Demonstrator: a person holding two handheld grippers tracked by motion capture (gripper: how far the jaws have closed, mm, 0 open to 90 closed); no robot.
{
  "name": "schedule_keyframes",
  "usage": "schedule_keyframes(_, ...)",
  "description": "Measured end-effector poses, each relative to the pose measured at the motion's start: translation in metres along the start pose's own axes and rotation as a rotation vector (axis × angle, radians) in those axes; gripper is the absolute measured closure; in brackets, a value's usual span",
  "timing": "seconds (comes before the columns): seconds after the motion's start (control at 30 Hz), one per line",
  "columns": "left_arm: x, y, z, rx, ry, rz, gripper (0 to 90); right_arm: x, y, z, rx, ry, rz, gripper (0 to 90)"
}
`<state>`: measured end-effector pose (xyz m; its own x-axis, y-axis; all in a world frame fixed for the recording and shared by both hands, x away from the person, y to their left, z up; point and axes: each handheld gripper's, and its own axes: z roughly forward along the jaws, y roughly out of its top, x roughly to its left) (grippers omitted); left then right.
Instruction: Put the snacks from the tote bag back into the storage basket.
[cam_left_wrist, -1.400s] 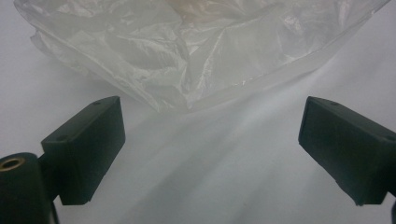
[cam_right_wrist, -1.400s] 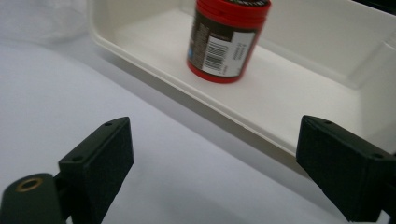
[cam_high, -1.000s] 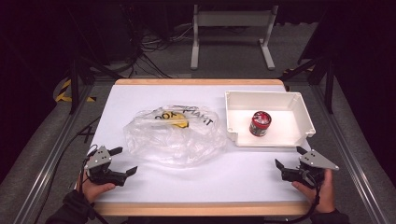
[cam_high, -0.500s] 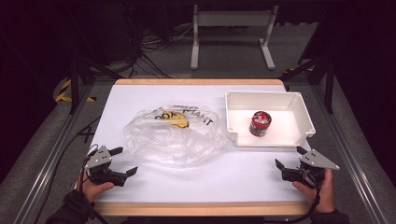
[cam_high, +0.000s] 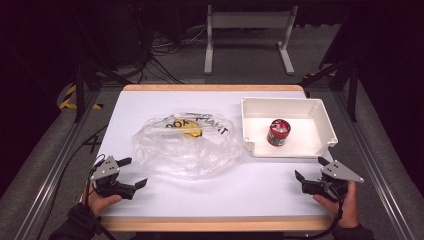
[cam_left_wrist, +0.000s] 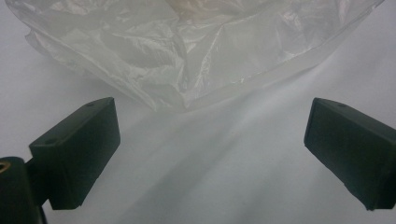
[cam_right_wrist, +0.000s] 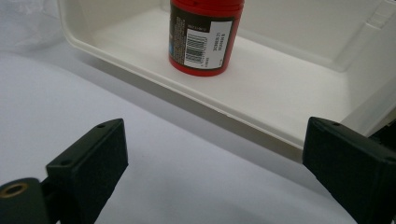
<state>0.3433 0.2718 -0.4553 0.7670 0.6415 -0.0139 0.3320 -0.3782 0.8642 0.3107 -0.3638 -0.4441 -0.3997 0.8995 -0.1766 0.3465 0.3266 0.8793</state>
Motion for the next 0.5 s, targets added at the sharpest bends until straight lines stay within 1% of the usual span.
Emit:
schedule_keyframes(0.37,0.0004,0.0003,0.0003,0.003,0.0,0.007,4.4,0.0003,-0.0001,-0.0001,-0.001,0.0,-0.002,7.0)
schedule_keyframes(0.5,0.0005,0.0003,0.0004,0.007,0.001,0.001,4.4,0.0001,-0.0002,-0.0003,-0.004,0.002,-0.002,7.0)
